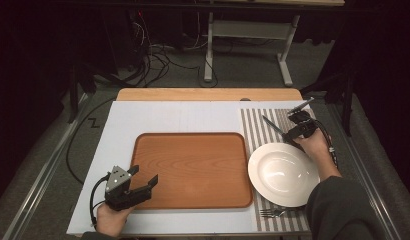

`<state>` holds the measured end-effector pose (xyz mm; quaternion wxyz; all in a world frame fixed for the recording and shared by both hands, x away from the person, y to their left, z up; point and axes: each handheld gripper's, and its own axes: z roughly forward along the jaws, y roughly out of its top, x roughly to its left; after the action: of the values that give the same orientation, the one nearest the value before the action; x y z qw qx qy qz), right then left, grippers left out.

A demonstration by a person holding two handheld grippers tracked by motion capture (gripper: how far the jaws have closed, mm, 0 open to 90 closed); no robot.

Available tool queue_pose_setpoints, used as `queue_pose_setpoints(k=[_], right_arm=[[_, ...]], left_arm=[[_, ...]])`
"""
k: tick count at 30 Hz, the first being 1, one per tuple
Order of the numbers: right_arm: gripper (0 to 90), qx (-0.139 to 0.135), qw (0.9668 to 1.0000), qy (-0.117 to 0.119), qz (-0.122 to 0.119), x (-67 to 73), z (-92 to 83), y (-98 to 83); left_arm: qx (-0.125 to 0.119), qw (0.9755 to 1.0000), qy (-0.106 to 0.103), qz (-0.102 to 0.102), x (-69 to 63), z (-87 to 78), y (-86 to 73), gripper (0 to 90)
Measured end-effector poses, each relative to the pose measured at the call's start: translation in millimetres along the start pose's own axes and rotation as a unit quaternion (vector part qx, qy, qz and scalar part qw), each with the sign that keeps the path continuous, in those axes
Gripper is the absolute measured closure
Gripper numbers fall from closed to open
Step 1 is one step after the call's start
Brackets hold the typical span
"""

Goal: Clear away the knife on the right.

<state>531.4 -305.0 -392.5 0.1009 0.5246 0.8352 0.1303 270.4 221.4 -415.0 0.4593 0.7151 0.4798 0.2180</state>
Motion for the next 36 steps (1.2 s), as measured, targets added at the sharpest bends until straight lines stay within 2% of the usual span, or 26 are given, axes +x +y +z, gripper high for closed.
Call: queue_pose_setpoints(k=[3,6,11,13,14,20,23,31,36], right_arm=[[76.6,0.000,1.0000,0.002,0.004,-0.5,-0.4,-1.2],[77.3,0.002,1.0000,-0.001,0.004,-0.6,-1.0,-1.9],[77.7,0.003,0.9996,-0.024,-0.011,3.9,-2.4,-0.7],[77.7,0.000,0.9996,-0.026,-0.013,3.5,-3.9,-1.0],[77.7,-0.002,0.9994,-0.032,-0.013,3.1,-9.2,-1.9],[77.7,-0.021,0.9989,-0.037,-0.017,2.7,-24.6,-7.4],[77.7,-0.040,0.9982,-0.039,-0.022,3.7,-35.5,-11.2],[77.7,-0.078,0.9963,-0.026,-0.026,11.0,-63.3,-21.8],[77.7,-0.097,0.9942,-0.012,-0.045,23.4,-78.5,-27.4]], left_arm=[[0.001,1.0000,0.000,0.000,-0.1,0.0,0.0,24.8],[0.000,1.0000,0.000,0.000,0.1,-0.1,0.0,24.8],[-0.001,1.0000,0.001,-0.001,0.5,-0.4,0.1,24.9],[-0.001,1.0000,0.001,-0.001,0.5,-0.4,0.1,24.8],[0.000,1.0000,0.001,-0.001,0.4,-0.4,0.1,24.8],[-0.001,1.0000,0.000,-0.001,0.1,-0.7,0.1,24.8],[-0.002,1.0000,0.001,-0.001,0.0,-0.9,0.0,24.9],[-0.003,1.0000,0.001,-0.002,0.1,-1.2,0.1,24.9],[-0.005,1.0000,0.002,-0.002,0.2,-1.7,0.1,24.9]])
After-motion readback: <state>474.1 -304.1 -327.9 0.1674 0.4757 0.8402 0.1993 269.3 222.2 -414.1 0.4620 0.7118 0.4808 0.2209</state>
